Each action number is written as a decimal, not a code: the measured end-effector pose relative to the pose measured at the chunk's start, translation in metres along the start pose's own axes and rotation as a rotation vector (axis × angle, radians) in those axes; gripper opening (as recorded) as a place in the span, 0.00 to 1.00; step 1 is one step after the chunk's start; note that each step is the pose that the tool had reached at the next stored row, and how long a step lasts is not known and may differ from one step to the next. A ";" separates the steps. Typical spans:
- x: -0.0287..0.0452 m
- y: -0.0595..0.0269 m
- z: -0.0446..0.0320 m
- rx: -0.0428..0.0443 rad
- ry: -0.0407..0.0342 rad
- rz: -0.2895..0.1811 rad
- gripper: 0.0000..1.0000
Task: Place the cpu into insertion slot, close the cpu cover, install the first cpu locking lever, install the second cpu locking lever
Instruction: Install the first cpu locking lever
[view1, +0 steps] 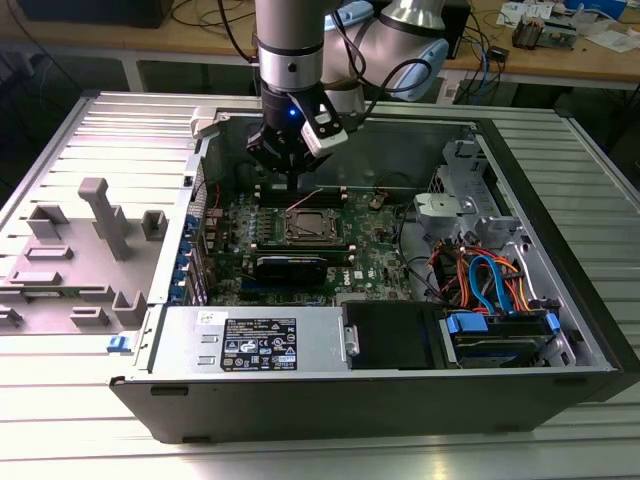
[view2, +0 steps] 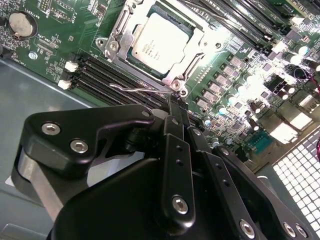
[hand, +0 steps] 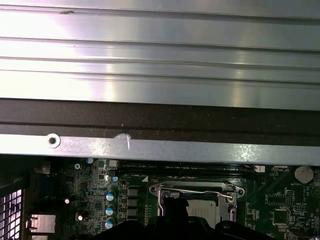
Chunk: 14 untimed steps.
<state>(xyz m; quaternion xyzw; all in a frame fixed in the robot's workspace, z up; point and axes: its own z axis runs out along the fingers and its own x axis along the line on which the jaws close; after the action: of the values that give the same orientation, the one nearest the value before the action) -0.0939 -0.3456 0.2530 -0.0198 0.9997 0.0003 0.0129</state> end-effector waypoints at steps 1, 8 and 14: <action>0.0000 0.0000 0.0000 0.0000 0.0000 0.000 0.11; 0.0000 0.0000 0.0000 -0.0021 -0.0001 0.000 0.11; 0.0000 0.0000 0.0000 -0.0024 -0.0001 0.000 0.11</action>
<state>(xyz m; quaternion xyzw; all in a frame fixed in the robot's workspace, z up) -0.0939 -0.3456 0.2530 -0.0197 0.9997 0.0015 0.0129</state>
